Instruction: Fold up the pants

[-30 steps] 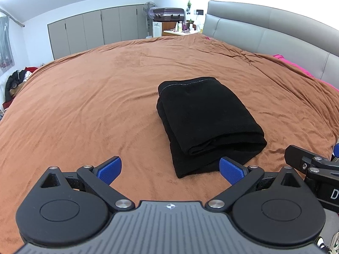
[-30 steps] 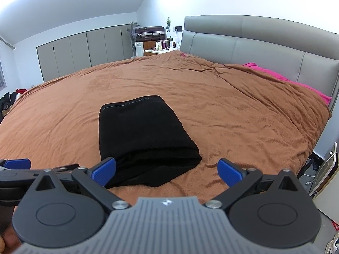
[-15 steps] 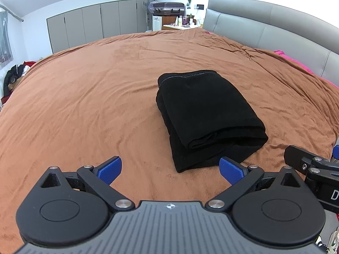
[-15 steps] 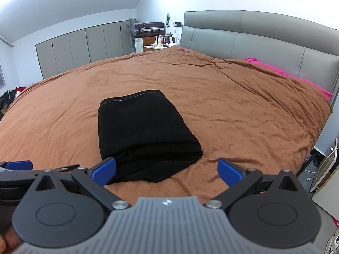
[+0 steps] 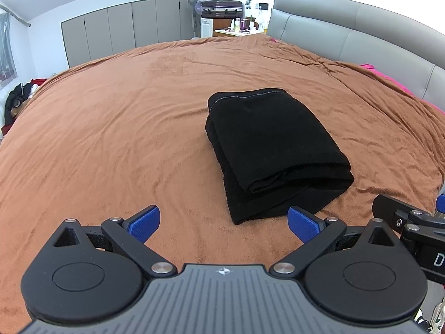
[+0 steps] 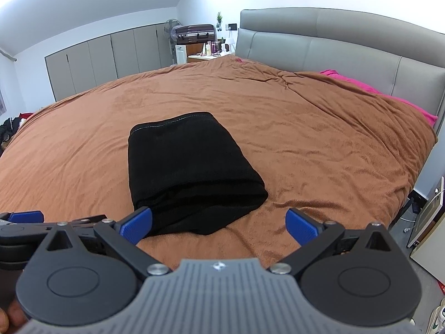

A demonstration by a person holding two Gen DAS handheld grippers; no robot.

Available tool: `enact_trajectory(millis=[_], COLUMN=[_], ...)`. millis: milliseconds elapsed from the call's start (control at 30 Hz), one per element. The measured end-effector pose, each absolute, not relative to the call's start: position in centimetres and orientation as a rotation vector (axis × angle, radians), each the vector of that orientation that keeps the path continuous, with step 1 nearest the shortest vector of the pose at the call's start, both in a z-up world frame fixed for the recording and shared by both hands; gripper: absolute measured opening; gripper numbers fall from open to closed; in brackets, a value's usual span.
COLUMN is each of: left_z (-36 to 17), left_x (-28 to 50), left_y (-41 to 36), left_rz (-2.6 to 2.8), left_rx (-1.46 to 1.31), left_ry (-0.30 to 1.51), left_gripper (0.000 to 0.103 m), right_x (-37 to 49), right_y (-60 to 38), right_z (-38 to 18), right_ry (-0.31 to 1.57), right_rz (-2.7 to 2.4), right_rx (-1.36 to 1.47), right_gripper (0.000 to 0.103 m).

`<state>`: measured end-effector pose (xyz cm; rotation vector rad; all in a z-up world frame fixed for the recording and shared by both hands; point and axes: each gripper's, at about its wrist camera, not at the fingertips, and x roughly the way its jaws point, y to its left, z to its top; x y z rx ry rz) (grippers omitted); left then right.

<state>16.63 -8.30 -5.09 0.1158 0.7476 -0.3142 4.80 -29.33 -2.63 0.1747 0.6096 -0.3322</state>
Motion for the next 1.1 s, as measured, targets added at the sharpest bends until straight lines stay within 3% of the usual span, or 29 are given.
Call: enact_trajectory(millis=[1100], left_z=[-5.13], left_x=[16.23], left_y=[-8.31], left_rz=[-0.311], left_rx=[0.136], left_ry=[0.72], left_gripper=[0.103], right_x=[4.61], right_y=[-29.69], right_z=[-2.77], right_ry=[0.614], right_rz=[-0.331], right_rx=[0.186], right_gripper=[0.098])
